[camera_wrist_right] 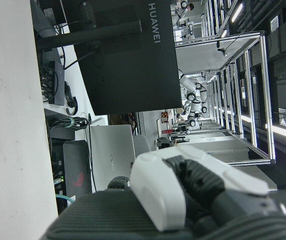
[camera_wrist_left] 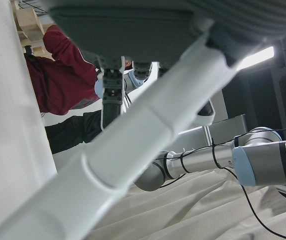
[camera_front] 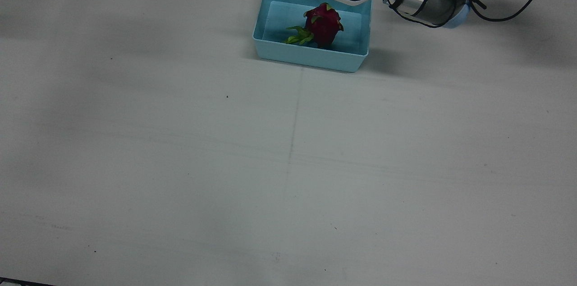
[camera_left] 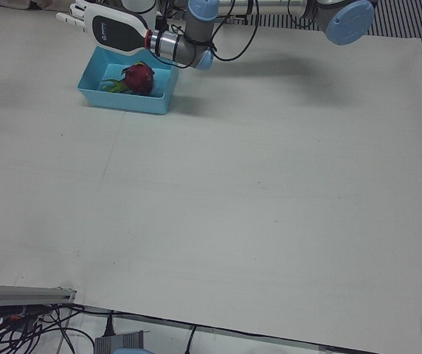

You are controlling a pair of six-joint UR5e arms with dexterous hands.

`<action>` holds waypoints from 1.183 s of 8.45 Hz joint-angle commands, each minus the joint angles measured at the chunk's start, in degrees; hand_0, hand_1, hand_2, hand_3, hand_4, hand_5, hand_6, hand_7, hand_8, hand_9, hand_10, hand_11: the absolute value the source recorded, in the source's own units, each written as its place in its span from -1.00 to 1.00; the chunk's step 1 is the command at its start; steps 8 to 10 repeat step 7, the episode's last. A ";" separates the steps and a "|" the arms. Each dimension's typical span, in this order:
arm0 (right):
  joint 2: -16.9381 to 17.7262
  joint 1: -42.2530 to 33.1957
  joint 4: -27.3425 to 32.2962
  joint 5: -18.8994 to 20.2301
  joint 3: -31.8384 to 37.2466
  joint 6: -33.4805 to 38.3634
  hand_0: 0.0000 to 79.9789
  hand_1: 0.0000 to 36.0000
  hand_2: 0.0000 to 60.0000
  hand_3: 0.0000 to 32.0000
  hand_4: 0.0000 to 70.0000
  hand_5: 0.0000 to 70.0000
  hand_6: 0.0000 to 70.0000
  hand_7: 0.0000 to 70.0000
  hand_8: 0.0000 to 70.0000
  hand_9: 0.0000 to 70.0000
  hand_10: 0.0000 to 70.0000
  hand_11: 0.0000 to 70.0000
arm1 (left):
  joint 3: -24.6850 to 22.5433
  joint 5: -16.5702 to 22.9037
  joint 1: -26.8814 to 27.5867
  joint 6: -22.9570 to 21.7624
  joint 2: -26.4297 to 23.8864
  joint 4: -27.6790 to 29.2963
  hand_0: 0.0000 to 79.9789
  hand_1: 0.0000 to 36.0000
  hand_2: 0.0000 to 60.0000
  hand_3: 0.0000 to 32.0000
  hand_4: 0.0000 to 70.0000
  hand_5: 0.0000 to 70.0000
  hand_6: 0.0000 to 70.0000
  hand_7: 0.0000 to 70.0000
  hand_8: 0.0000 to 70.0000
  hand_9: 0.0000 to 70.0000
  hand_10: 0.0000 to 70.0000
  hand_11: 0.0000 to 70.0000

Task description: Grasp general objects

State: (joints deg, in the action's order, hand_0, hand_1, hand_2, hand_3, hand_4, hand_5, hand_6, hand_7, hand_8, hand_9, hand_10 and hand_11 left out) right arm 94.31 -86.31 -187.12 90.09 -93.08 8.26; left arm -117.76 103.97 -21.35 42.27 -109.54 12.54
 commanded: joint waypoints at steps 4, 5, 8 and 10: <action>0.00 0.00 0.00 0.00 0.00 0.00 -1.00 -1.00 -1.00 -1.00 -1.00 -1.00 -1.00 -1.00 -1.00 -1.00 -1.00 -1.00 | 1.39 -2.44 -11.93 -0.96 -0.50 -7.96 1.00 1.00 1.00 -1.00 -0.58 1.00 0.53 1.00 -0.72 -0.47 0.63 1.00; 0.00 0.00 0.00 0.00 0.00 0.00 -1.00 -1.00 -1.00 -1.00 -1.00 -1.00 -1.00 -1.00 -1.00 -1.00 -1.00 -1.00 | 3.48 -7.25 -12.92 -2.44 -0.32 -7.45 1.00 1.00 1.00 -1.00 -0.31 1.00 0.68 1.00 -0.69 -0.47 0.56 1.00; 0.00 0.00 0.00 0.00 0.00 0.00 -1.00 -1.00 -1.00 -1.00 -1.00 -1.00 -1.00 -1.00 -1.00 -1.00 -1.00 -1.00 | 8.31 -7.65 -18.61 -2.46 -1.02 -7.36 1.00 1.00 1.00 -1.00 0.11 1.00 1.00 1.00 -0.61 -0.47 0.48 1.00; 0.00 0.00 0.00 0.00 0.00 0.00 -1.00 -1.00 -1.00 -1.00 -1.00 -1.00 -1.00 -1.00 -1.00 -1.00 -1.00 -1.00 | 8.31 -7.65 -18.61 -2.46 -1.02 -7.36 1.00 1.00 1.00 -1.00 0.11 1.00 1.00 1.00 -0.61 -0.47 0.48 1.00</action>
